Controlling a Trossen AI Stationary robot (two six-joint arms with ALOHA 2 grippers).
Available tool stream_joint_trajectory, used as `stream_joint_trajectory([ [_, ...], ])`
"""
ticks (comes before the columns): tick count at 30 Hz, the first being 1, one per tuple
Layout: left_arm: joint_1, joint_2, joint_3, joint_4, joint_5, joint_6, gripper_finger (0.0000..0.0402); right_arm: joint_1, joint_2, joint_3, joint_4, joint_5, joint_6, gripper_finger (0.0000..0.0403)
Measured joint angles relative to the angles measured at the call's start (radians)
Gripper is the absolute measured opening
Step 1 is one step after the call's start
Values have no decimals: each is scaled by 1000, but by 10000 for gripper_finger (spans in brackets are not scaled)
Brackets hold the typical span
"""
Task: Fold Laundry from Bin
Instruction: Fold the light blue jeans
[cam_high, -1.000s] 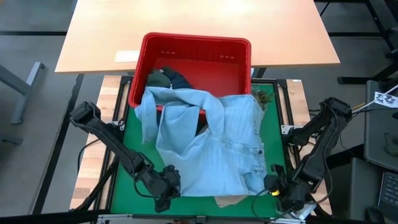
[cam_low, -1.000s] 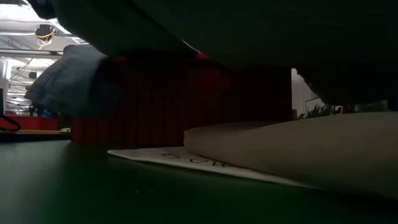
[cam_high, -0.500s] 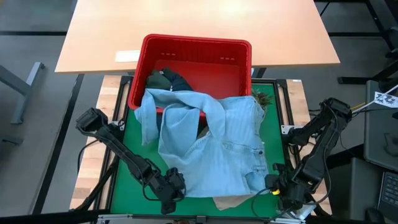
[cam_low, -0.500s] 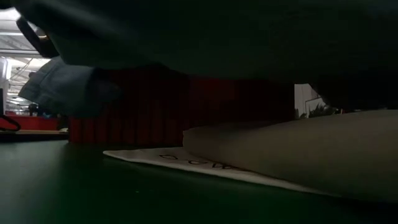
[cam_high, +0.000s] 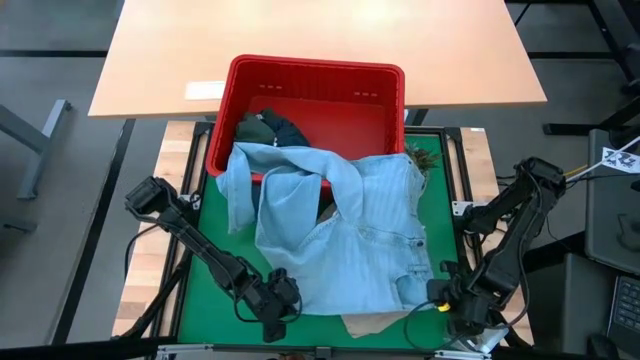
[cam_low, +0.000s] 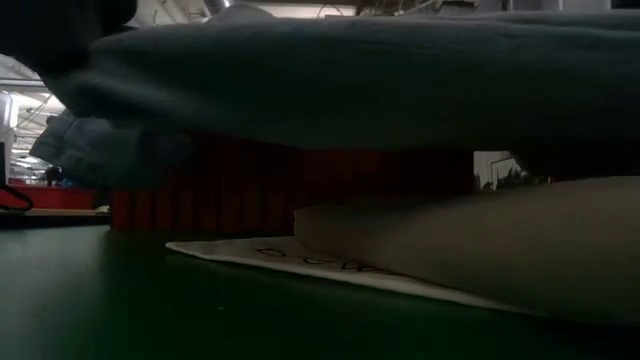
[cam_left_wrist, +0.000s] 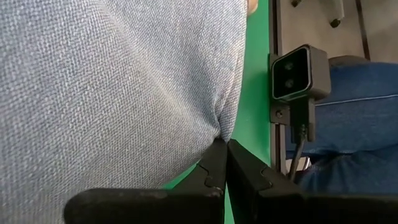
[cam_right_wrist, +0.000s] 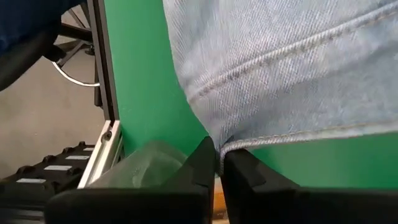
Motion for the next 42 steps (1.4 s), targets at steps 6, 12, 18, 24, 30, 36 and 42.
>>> stream_joint_trajectory([
  [6,-1,0,-1,-6,25,-3,20,2,0,-1,-7,-21,0,43],
  [12,-2,0,-1,1,28,-27,94,1,0,-1,-9,-3,0,82],
  [18,14,-6,-2,2,68,-27,143,1,0,-1,-67,-1,0,125],
  [24,51,-32,-2,1,166,-28,132,0,-1,0,-86,-17,-1,133],
  [30,86,-101,-2,0,147,29,108,0,-1,60,-106,-4,-29,134],
  [36,131,-219,-2,-114,185,30,94,-10,-1,151,-218,136,-113,134],
  [42,192,-374,-2,-333,151,31,94,-88,-2,192,-240,289,-193,134],
])
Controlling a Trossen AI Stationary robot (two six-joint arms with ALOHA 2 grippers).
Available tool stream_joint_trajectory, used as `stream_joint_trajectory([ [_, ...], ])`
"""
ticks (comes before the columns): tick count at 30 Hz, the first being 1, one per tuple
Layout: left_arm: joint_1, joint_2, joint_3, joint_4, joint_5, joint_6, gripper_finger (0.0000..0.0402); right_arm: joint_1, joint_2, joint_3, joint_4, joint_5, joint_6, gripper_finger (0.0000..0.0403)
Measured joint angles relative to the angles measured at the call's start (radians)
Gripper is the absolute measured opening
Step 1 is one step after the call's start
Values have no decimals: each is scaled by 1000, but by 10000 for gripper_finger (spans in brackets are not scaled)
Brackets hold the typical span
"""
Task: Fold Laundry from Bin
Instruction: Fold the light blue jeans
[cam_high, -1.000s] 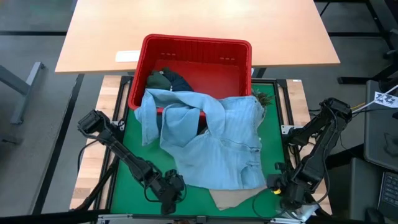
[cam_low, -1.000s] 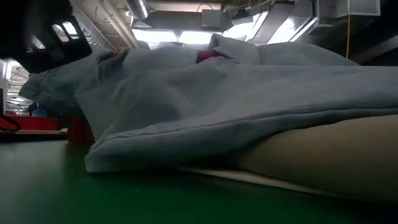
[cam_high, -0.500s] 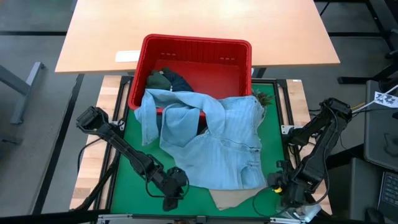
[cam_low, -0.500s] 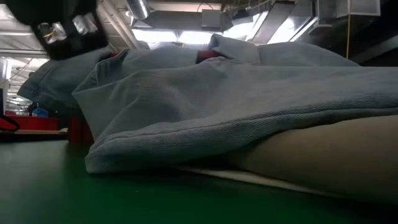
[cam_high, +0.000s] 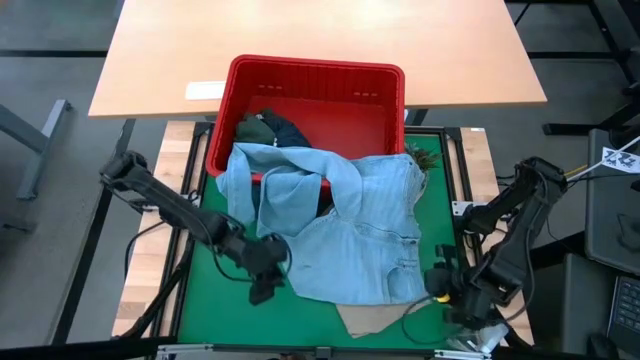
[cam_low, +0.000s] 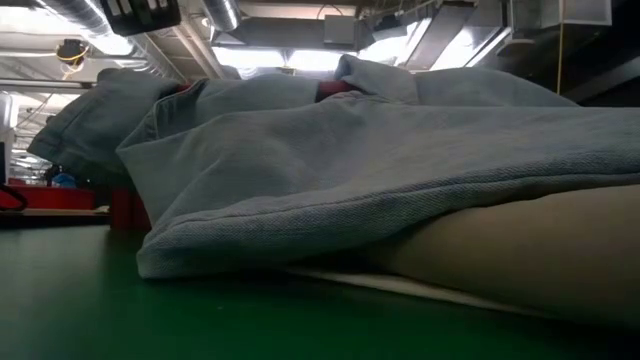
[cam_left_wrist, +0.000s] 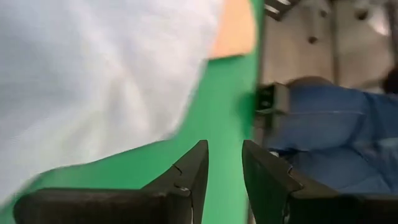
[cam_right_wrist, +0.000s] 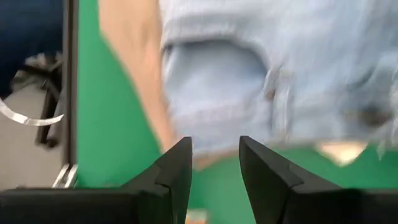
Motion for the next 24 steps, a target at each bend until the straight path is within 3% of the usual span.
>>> stream_joint_trajectory([
  [6,78,-159,0,-221,-162,-38,96,-132,0,0,118,32,-128,134],
  [11,135,-245,0,-391,-426,-166,96,-237,0,0,222,32,-266,134],
  [14,174,-265,0,-451,-532,-211,96,-286,0,0,261,31,-332,134],
  [24,336,-230,0,-472,-572,-214,96,-374,1,0,293,7,-363,134],
])
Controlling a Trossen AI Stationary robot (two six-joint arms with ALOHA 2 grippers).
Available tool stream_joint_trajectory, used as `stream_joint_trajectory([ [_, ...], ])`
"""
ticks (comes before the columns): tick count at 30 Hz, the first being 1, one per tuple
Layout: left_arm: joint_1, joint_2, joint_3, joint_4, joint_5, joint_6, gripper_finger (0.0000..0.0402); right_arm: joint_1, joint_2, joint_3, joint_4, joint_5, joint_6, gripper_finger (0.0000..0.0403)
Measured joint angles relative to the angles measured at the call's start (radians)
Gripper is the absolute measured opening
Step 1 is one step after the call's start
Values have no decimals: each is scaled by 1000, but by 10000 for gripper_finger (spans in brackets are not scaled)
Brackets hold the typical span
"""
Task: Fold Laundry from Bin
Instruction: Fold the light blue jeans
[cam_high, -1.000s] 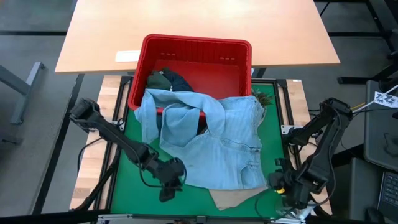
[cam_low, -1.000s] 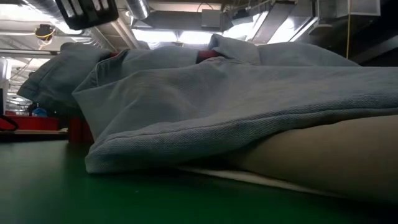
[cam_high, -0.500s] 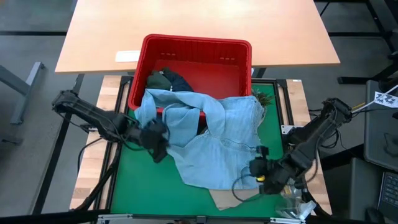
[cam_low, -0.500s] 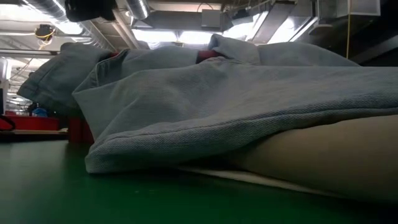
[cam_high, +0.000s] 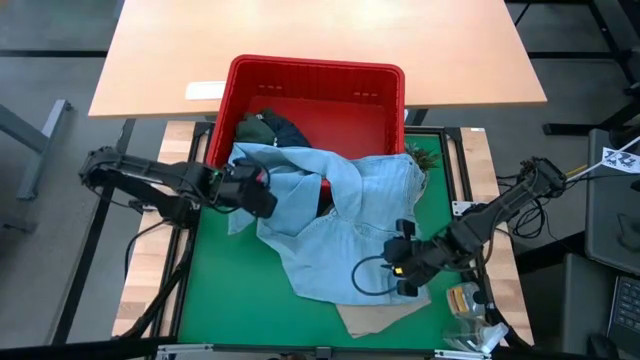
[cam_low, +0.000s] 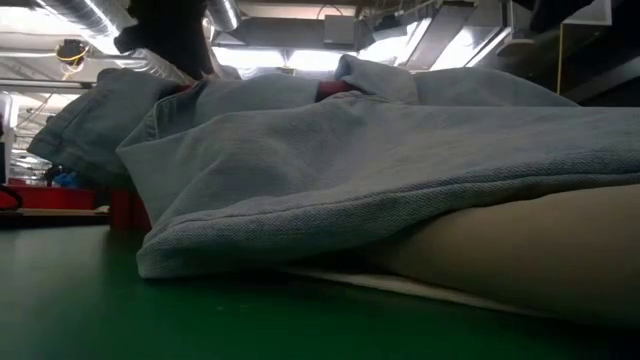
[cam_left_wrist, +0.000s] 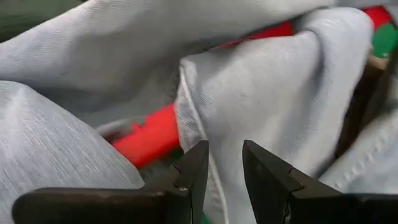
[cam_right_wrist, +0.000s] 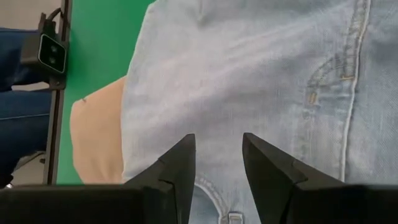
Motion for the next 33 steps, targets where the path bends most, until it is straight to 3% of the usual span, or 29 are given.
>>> stream_joint_trajectory([
  [19,51,5,-1,-121,97,-149,96,3,0,0,9,-3,0,134],
  [33,58,5,-1,-110,47,-112,96,3,0,0,12,-2,0,134],
])
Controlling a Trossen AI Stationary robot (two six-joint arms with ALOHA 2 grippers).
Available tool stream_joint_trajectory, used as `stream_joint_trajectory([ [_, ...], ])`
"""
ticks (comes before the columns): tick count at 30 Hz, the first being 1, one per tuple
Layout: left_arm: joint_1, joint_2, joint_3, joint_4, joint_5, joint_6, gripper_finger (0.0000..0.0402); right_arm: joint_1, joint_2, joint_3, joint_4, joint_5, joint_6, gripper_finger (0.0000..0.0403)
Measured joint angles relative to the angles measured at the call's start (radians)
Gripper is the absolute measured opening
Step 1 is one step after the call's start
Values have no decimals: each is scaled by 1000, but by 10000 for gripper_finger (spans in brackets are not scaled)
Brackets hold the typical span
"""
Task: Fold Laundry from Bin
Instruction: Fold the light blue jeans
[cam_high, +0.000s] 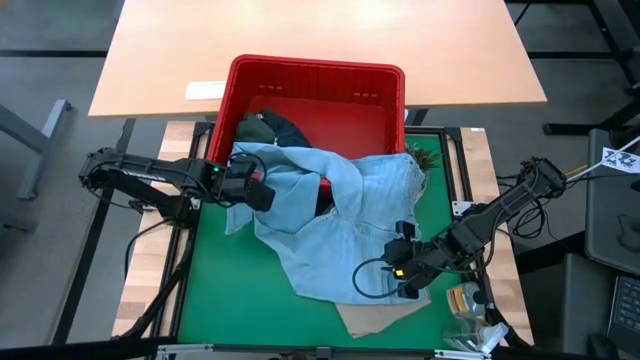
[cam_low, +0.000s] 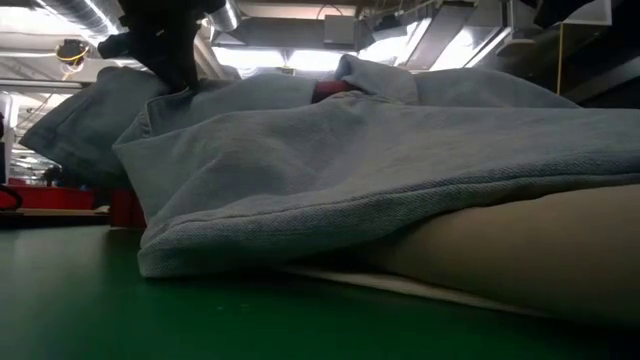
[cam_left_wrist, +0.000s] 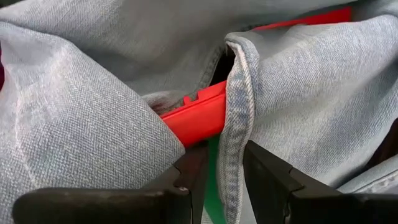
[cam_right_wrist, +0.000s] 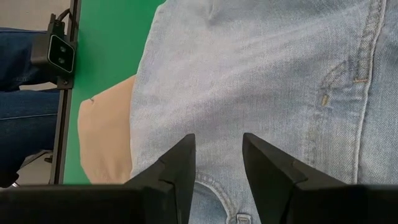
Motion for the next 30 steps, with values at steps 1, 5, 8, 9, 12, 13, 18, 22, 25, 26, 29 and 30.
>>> stream_joint_trajectory([
  [1,0,0,0,1,-2,13,96,0,0,0,0,0,0,134],
  [5,-1,10,0,6,-37,39,92,0,0,0,-3,24,0,134],
  [8,10,25,1,14,-65,40,76,0,0,0,-13,58,-9,134],
  [9,18,33,1,17,-67,42,67,-2,0,0,-19,67,-26,134],
  [12,46,62,1,32,-86,56,35,-18,0,0,-46,69,-58,134],
  [13,54,74,1,43,-90,75,23,-28,0,0,-61,70,-59,134],
  [18,100,135,1,174,-92,187,13,-100,0,0,-137,71,-75,133],
  [22,150,173,1,266,-88,255,18,-177,0,0,-192,72,-135,134],
  [25,189,185,1,285,-91,310,15,-255,0,0,-208,78,-181,133],
  [26,201,185,1,284,-88,317,14,-282,0,0,-208,79,-197,133],
  [29,233,183,1,284,-78,332,12,-352,0,0,-207,80,-255,133],
  [30,242,180,1,282,-67,333,12,-372,0,0,-207,80,-266,133],
])
